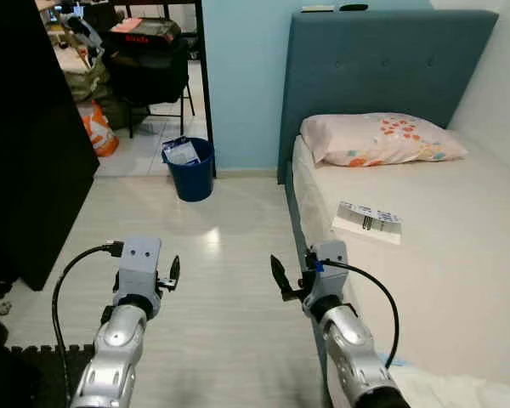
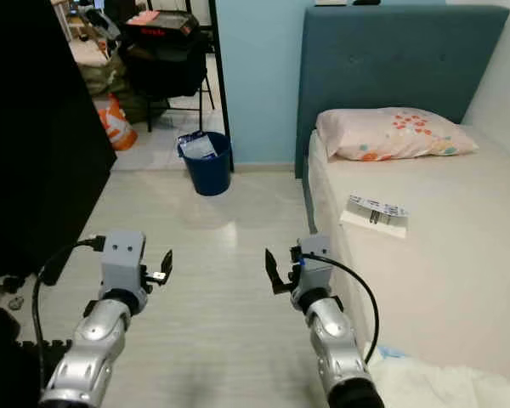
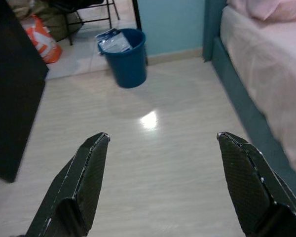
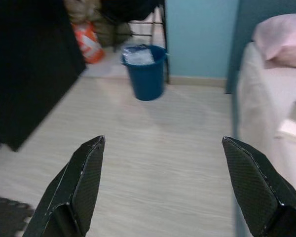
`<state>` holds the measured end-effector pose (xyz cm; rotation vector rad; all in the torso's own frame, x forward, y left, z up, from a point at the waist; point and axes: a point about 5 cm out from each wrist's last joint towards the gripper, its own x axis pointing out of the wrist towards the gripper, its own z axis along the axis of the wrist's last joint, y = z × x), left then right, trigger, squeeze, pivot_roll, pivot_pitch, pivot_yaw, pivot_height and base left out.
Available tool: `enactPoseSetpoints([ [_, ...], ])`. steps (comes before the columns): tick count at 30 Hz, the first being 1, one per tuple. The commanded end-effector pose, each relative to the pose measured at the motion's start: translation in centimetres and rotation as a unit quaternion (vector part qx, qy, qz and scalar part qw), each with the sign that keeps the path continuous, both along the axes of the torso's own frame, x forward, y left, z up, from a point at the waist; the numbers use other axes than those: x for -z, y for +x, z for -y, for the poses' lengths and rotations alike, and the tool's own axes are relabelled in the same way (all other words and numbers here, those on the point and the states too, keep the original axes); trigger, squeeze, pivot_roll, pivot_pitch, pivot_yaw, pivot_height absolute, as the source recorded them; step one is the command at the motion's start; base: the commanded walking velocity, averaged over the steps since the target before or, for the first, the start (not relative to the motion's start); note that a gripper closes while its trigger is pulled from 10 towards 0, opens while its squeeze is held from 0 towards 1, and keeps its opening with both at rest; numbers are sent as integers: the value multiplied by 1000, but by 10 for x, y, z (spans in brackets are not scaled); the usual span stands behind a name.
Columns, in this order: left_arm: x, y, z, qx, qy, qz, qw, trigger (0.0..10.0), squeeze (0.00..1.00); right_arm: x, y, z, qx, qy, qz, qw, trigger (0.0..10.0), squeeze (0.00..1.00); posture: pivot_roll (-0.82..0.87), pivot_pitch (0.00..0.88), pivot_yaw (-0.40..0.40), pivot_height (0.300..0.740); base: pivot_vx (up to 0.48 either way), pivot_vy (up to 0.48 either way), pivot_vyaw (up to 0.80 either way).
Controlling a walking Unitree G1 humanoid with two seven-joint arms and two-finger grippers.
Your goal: Clean up the room
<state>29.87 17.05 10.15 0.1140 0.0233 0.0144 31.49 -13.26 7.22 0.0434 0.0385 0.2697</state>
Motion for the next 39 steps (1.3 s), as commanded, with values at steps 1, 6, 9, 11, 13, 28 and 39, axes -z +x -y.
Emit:
enactPoseSetpoints([
  [1,8,-4,-7,-10,-1,-17,1000,10000,0,4,-1,-3,-4,-3,-10,1000,10000,0,-22,74,-14,740,356,0,0],
  [6,9,-3,-6,-10,-1,-20,1000,10000,0,4,0,-4,-6,-9,-10,1000,10000,0,-25,63,-21,740,358,0,0],
  [9,12,-3,-5,-10,-2,-23,1000,10000,0,3,1,-3,-8,-15,-9,1000,10000,0,-33,53,-35,740,352,0,0],
  [11,13,-3,-3,-11,-2,-23,1000,10000,0,2,2,-2,-13,-23,-7,1000,10000,0,-35,48,-43,740,352,0,0],
  [13,14,-3,-2,-12,-4,-23,1000,10000,0,1,3,-2,-15,-26,-7,1000,10000,0,-36,42,-56,740,351,0,0],
  [28,15,-3,-1,-15,-4,-22,1000,10000,0,1,5,-1,-20,-35,-5,999,10000,0,-36,23,-50,740,354,0,0],
  [39,13,1,-4,-8,2,-21,1000,10000,0,4,3,-2,-9,-29,-9,999,10000,0,-32,21,-33,740,352,0,0],
])
